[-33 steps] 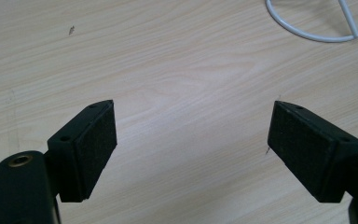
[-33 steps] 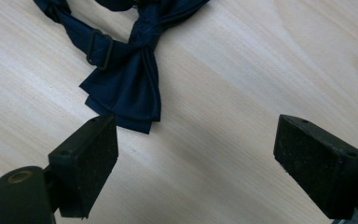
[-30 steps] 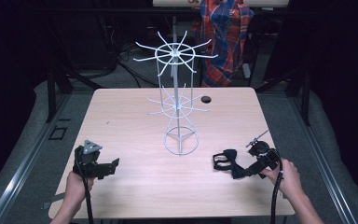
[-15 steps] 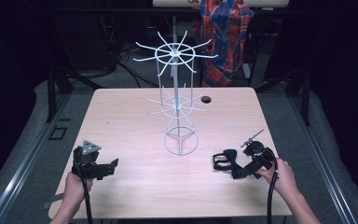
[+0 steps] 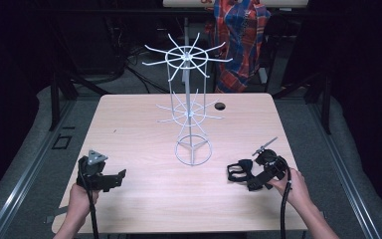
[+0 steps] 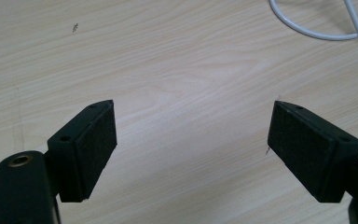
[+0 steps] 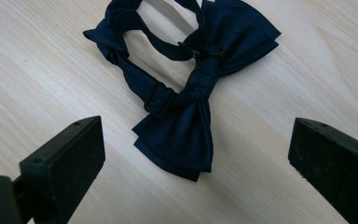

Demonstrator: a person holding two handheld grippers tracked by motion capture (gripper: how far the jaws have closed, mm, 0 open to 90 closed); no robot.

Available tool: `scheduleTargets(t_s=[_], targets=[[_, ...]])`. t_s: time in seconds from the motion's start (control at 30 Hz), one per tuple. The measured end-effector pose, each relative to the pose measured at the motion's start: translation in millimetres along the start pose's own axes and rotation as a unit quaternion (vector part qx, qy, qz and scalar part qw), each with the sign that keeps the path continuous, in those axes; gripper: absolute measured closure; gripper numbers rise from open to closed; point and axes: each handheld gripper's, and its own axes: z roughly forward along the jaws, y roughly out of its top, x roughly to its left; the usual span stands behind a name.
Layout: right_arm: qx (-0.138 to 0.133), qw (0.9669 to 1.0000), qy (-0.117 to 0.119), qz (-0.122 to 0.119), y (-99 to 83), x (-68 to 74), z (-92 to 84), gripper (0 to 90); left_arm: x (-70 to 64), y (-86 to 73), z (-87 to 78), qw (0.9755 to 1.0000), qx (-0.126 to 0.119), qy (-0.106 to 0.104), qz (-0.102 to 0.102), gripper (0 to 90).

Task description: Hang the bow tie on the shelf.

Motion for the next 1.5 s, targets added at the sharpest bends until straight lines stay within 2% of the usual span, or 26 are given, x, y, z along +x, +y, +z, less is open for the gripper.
scheduleTargets(t_s=[0.03,0.07,0.1,0.13,0.17,0.23,0.27,0.4,0.47,0.5,0.6,0.7,0.73,0.77,0.8,0.83,0.93,1.0,1.03,1.07,1.13,1.17,1.2,1.37,1.5], targets=[[-0.008,0.9999,-0.003,0.010,0.8,2.1,2.2,4.4,-0.1,-0.1,0.0,1.0000,-0.001,0.001,0.000,15.8],[0.000,1.0000,-0.004,0.000,2.4,1.1,2.1,5.0,-0.1,-0.2,-0.1,1.0000,0.000,0.001,0.000,15.8],[-0.003,1.0000,-0.007,0.003,3.6,2.3,4.2,5.2,0.1,-0.4,-0.2,1.0000,0.000,0.000,-0.001,15.8],[0.006,0.9999,-0.008,-0.004,5.9,2.0,3.7,5.8,0.2,-0.5,-0.4,1.0000,0.000,0.001,-0.002,15.8],[-0.004,1.0000,-0.006,0.003,6.8,3.4,5.5,6.4,0.4,-0.6,-0.4,1.0000,-0.001,0.001,-0.003,15.8],[-0.002,1.0000,-0.003,0.001,9.8,4.6,6.3,8.0,0.5,-0.6,-0.2,1.0000,0.000,0.001,-0.003,15.8],[-0.001,0.9999,-0.009,-0.005,10.6,4.3,6.9,9.4,0.3,-0.5,0.0,1.0000,0.000,0.001,-0.004,15.9],[-0.018,0.9998,-0.007,0.000,14.8,8.5,9.4,16.9,-0.6,-0.3,-0.2,1.0000,-0.001,-0.001,-0.001,15.8],[-0.022,0.9997,-0.009,0.006,15.8,9.7,10.4,24.4,-0.2,-0.7,-0.5,1.0000,-0.001,-0.001,-0.003,15.8],[-0.016,0.9998,-0.008,0.001,16.4,9.0,10.5,25.0,0.3,-0.8,-0.5,1.0000,-0.001,0.000,-0.003,15.8],[-0.021,0.9996,-0.014,0.010,15.6,9.6,14.1,32.4,0.7,-0.9,0.0,1.0000,-0.001,0.000,-0.006,15.8],[-0.009,0.9999,-0.012,0.008,15.6,10.0,17.0,38.2,0.1,-0.6,0.5,1.0000,0.001,0.000,-0.003,15.8],[-0.003,0.9998,-0.021,0.002,15.6,9.9,18.1,39.3,0.1,-0.5,0.5,1.0000,0.002,-0.001,-0.001,15.8],[0.003,0.9998,-0.020,0.001,15.8,10.3,18.7,41.1,-0.1,-0.5,0.4,1.0000,0.002,-0.002,-0.002,15.8],[-0.006,0.9997,-0.024,0.004,15.0,12.4,21.3,45.1,0.0,-0.7,0.2,1.0000,0.001,-0.001,-0.003,15.8],[-0.006,0.9997,-0.024,0.004,15.0,12.4,21.3,45.1,0.3,-0.8,0.2,1.0000,0.001,-0.001,-0.004,15.8],[0.008,0.9995,-0.031,-0.007,16.1,13.7,22.5,50.4,1.0,-1.1,0.3,1.0000,0.000,0.000,-0.005,15.9],[-0.001,0.9995,-0.032,0.000,14.9,16.4,26.6,54.3,0.6,-1.1,0.7,1.0000,0.001,-0.001,-0.006,15.8],[0.024,0.9985,-0.045,-0.019,16.6,15.5,23.8,55.7,0.3,-1.1,0.7,1.0000,0.001,-0.001,-0.006,15.8],[0.015,0.9990,-0.040,-0.015,15.7,16.1,25.7,57.9,0.1,-1.0,0.5,1.0000,0.001,-0.001,-0.005,15.9],[0.021,0.9985,-0.047,-0.020,15.5,16.6,26.2,61.6,0.1,-0.9,0.1,1.0000,0.002,-0.002,-0.003,15.8],[0.013,0.9988,-0.043,-0.019,15.1,17.1,26.7,63.9,0.3,-1.0,0.1,1.0000,0.002,-0.001,-0.003,15.8],[0.011,0.9985,-0.050,-0.018,14.9,18.0,26.6,65.8,0.4,-1.1,0.2,1.0000,0.001,0.000,-0.004,15.8],[0.016,0.9978,-0.056,-0.030,15.6,19.9,25.8,72.1,0.5,-1.2,0.1,1.0000,0.001,-0.001,-0.005,15.8],[0.023,0.9972,-0.061,-0.038,16.1,20.2,23.0,73.6,0.7,-1.2,-0.1,1.0000,0.001,-0.001,-0.004,15.9]])
